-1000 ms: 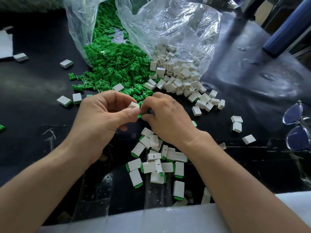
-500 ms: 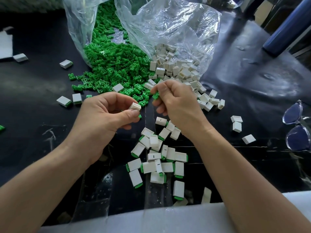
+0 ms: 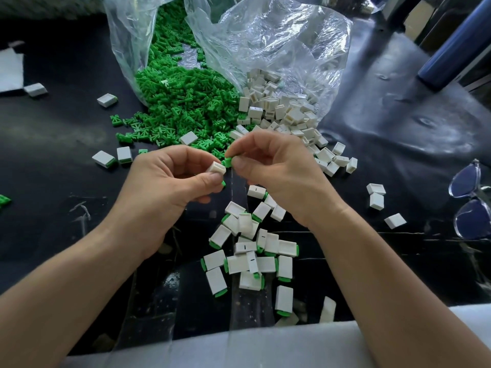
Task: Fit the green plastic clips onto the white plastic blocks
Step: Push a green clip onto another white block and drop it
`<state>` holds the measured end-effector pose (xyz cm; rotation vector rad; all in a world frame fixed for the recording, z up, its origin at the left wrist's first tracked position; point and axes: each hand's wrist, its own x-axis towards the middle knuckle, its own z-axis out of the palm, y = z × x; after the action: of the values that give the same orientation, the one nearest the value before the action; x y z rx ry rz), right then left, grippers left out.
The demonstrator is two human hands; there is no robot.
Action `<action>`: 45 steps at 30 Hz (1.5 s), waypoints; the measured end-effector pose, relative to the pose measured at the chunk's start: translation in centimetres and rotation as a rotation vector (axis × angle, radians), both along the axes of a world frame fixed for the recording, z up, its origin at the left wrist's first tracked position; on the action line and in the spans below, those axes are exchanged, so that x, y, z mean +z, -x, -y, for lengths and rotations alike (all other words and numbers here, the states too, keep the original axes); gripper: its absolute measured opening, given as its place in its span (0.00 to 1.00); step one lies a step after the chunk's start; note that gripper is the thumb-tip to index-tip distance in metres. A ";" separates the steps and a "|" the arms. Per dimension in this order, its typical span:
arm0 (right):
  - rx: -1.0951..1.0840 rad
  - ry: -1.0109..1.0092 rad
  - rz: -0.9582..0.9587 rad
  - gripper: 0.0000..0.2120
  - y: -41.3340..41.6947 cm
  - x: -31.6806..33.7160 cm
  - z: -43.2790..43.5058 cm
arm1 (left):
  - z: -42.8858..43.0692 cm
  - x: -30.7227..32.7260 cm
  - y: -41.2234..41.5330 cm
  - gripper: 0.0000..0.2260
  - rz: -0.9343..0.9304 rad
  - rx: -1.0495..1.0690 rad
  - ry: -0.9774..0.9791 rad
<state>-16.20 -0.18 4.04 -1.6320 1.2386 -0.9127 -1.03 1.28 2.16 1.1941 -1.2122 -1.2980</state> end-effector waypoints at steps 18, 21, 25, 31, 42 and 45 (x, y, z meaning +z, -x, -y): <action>0.035 0.057 -0.075 0.11 0.3 0.1 -0.2 | -0.3 0.3 0.0 0.08 0.019 -0.033 -0.004; 0.033 0.059 -0.083 0.10 0.3 0.1 -0.1 | -0.3 0.3 0.1 0.08 0.017 -0.029 0.000; 0.032 0.055 -0.116 0.09 0.3 0.2 -0.2 | -0.4 0.3 0.1 0.07 0.049 -0.014 0.021; 0.022 0.067 -0.165 0.09 -0.1 0.0 -0.4 | -0.5 0.4 0.2 0.04 0.095 0.000 0.043; 0.051 -0.033 -0.063 0.07 0.1 0.0 -0.2 | -0.3 0.4 0.0 0.07 0.041 0.009 0.077; 0.047 0.056 -0.217 0.10 -0.2 -0.3 -0.4 | -0.2 0.3 -0.1 0.08 0.022 -0.009 0.048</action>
<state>-15.96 0.20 3.79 -1.8353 1.3240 -0.7616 -0.92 1.44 2.46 1.1725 -1.2588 -1.2583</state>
